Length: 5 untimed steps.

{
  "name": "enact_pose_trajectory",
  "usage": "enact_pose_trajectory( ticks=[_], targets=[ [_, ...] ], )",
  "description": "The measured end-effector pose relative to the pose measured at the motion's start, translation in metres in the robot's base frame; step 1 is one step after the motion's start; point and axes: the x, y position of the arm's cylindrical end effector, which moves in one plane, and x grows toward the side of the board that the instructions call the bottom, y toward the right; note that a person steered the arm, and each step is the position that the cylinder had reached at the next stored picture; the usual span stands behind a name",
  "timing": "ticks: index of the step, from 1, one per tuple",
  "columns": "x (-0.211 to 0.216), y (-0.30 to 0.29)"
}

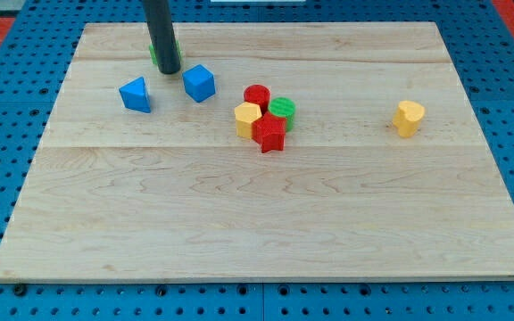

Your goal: Move your arm towards the blue cube

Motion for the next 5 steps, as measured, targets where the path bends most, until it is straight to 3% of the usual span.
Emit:
enact_pose_trajectory(
  ticks=[1, 3, 5],
  targets=[
    [-0.024, 0.052],
    [-0.034, -0.010],
    [-0.037, 0.046]
  ],
)
